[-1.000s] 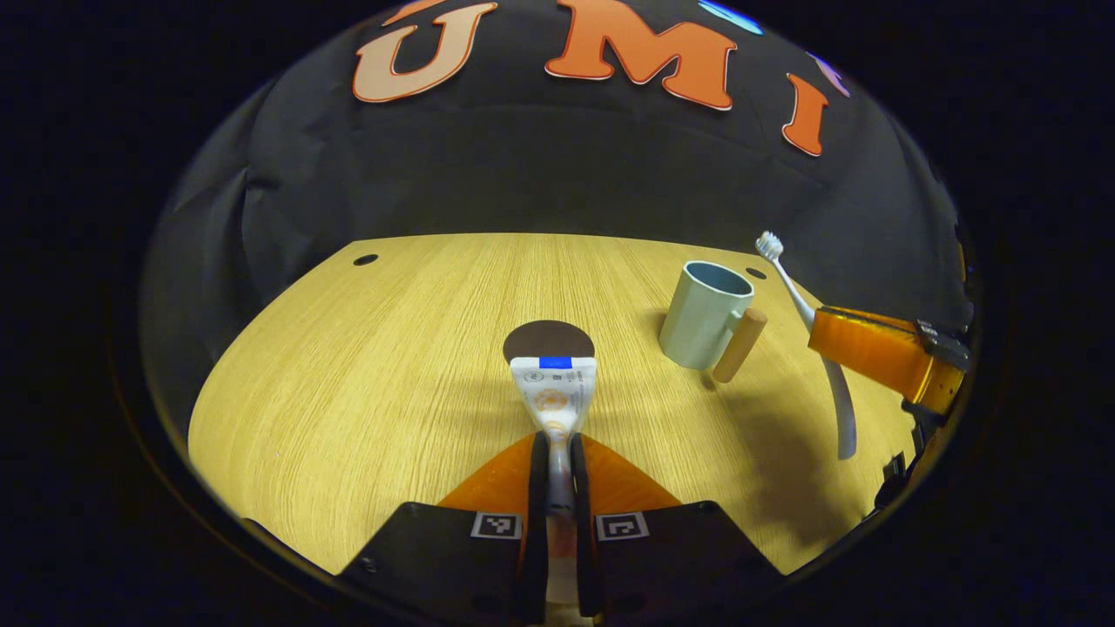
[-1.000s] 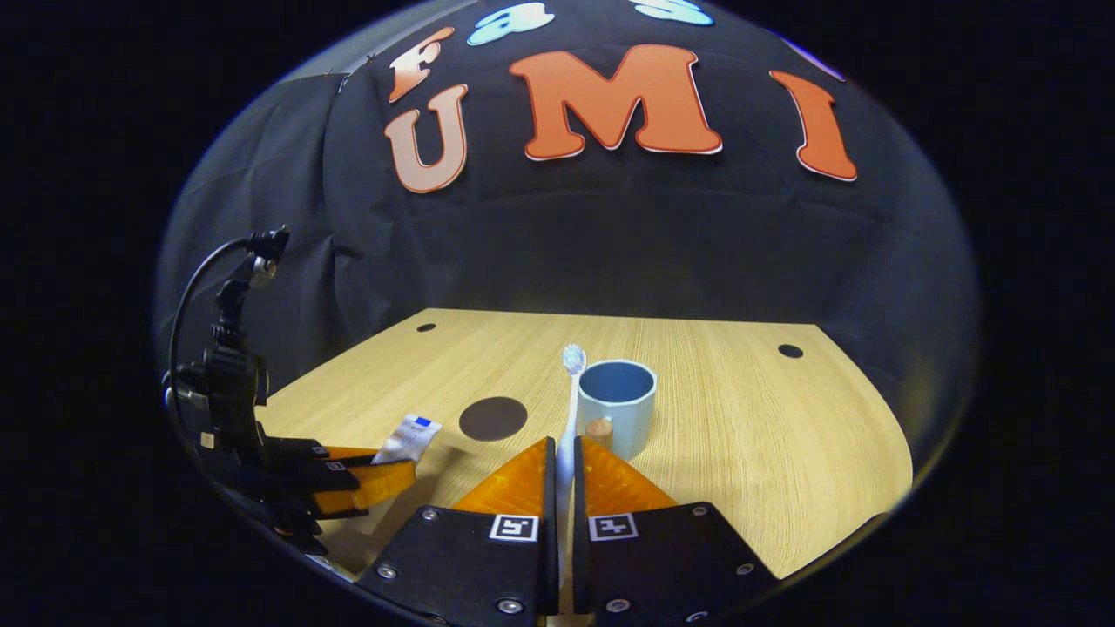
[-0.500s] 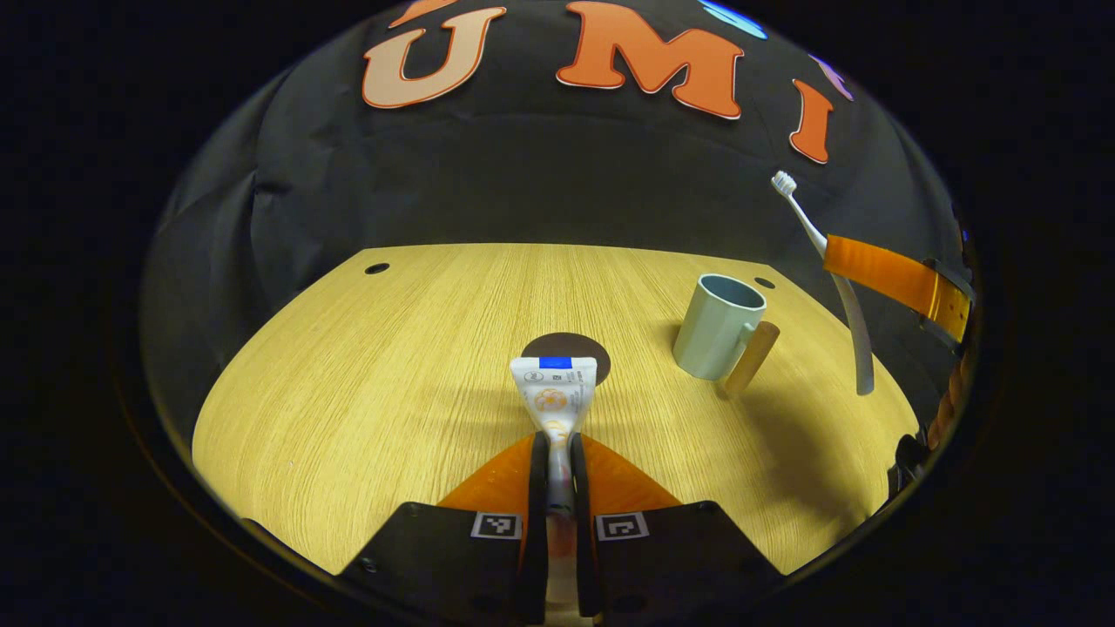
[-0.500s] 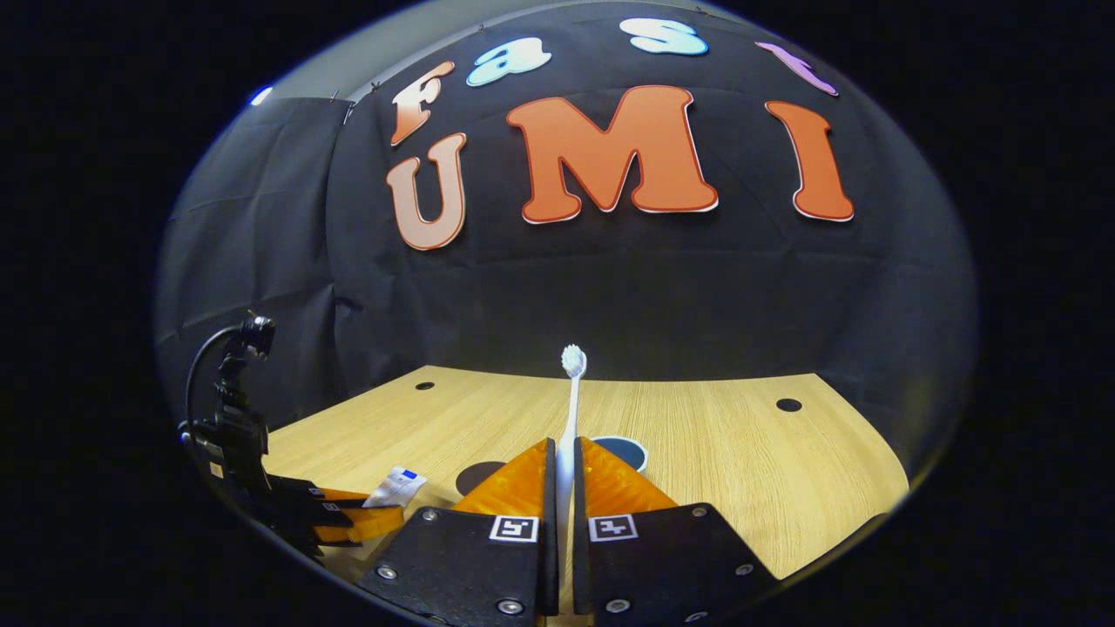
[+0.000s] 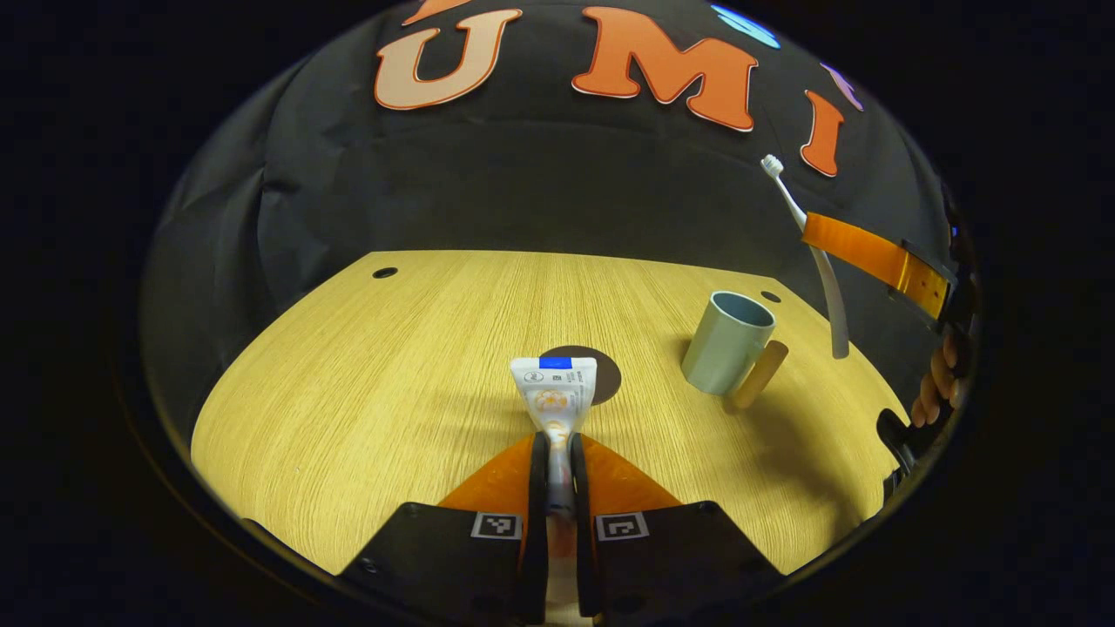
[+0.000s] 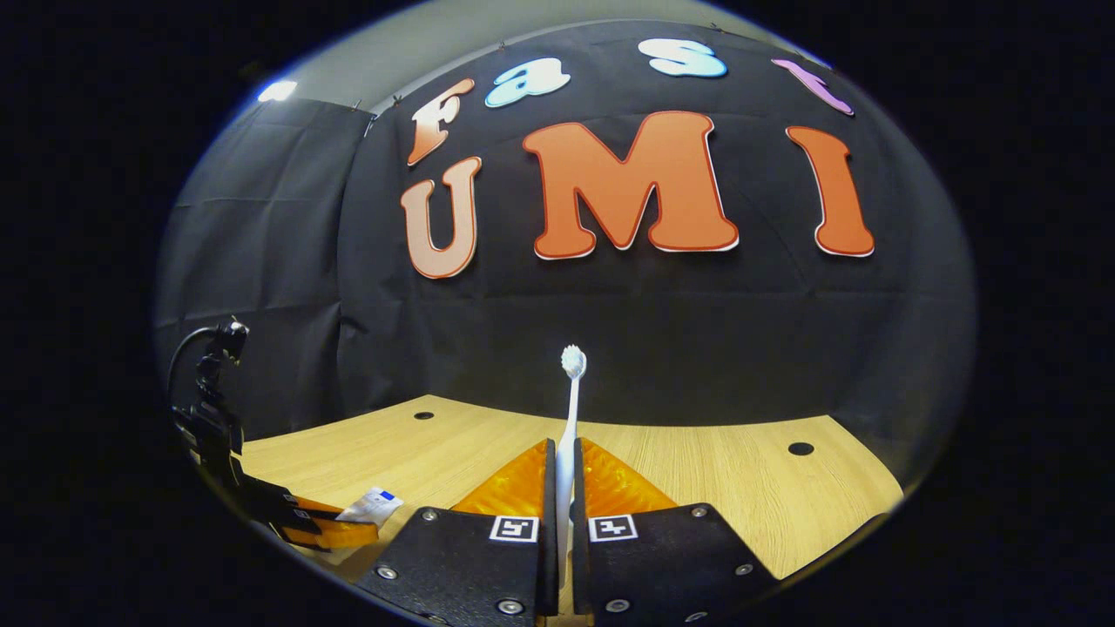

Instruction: Put the toothbrush and toothpaste on the desktop into the cup, then pick up the cup and place it on the coaster on the desktop.

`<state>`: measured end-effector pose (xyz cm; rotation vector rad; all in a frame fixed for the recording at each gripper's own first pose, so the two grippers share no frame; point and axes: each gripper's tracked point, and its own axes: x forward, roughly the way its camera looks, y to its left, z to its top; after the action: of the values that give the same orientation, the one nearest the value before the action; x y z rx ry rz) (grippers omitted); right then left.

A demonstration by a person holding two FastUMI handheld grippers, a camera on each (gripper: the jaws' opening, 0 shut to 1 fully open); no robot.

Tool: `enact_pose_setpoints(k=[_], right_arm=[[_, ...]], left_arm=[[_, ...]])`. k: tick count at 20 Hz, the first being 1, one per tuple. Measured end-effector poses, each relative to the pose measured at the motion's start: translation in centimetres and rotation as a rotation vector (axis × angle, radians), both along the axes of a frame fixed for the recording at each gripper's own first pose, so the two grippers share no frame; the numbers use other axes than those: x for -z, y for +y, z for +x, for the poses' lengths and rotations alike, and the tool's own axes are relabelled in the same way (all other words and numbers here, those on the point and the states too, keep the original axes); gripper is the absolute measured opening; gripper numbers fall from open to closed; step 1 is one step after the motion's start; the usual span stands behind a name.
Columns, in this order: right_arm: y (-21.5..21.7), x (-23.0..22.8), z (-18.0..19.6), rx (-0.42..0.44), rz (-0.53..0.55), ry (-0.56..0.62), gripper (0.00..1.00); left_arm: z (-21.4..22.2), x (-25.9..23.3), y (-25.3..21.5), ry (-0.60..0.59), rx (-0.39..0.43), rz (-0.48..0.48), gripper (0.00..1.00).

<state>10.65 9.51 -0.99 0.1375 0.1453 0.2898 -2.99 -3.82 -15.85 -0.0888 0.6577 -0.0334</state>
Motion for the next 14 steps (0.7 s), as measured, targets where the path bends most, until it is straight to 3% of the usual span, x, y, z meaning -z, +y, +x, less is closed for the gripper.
enact_pose_setpoints(k=[5,10,14], right_arm=[[0.7,-0.7,1.6,-0.031,0.029,-0.052,0.07],[0.2,-0.8,3.5,-0.016,0.017,-0.119,0.07],[-0.3,0.4,5.0,-0.002,0.034,-0.109,0.07]], left_arm=[[0.3,0.1,0.0,-0.028,-0.001,0.006,0.18],[0.6,0.2,0.0,-0.043,-0.005,0.004,0.17],[0.7,0.0,0.1,-0.055,0.003,0.011,0.17]])
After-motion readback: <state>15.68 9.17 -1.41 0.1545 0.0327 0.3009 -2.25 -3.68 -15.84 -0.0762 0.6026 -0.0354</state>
